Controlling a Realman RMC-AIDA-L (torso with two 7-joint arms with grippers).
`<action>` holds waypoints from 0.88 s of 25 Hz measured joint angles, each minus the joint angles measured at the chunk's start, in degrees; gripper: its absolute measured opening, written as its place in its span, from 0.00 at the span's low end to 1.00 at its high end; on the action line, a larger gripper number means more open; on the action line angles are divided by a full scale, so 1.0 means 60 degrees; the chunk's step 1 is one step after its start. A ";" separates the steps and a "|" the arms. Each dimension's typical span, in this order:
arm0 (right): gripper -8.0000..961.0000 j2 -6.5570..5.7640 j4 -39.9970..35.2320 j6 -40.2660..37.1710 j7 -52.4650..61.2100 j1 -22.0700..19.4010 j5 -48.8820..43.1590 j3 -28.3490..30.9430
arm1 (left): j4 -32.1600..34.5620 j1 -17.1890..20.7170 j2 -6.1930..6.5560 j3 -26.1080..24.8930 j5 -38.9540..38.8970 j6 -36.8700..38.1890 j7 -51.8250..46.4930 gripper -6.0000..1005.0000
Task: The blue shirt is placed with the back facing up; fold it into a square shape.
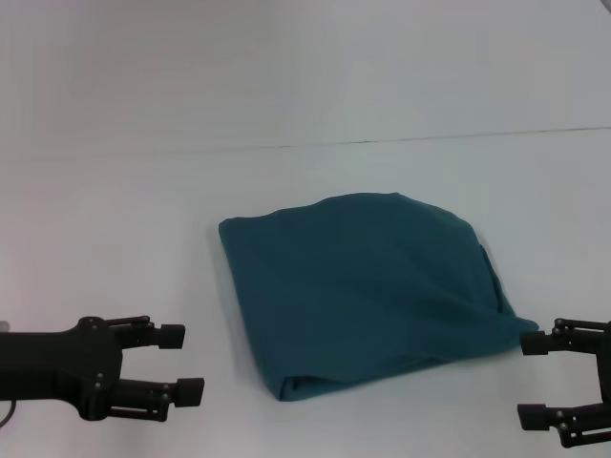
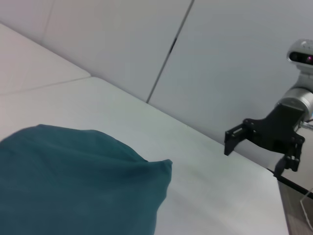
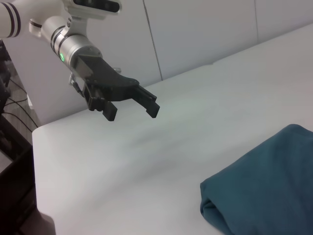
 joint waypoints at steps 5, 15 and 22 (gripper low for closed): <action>0.97 -0.0001 0.0098 0.0012 -0.0094 0.0040 0.0005 0.0004 | -0.0022 0.0008 0.0002 -0.0012 0.0002 -0.0096 0.0002 0.91; 0.97 -0.0004 0.0138 0.0117 -0.0128 0.0193 0.0014 -0.0040 | -0.0063 0.0092 -0.0046 -0.0010 0.0002 -0.0286 -0.0003 0.91; 0.97 -0.0012 0.0138 0.0116 -0.0144 0.0325 0.0003 -0.0004 | -0.0063 0.0117 -0.0045 -0.0010 0.0002 -0.0355 -0.0001 0.91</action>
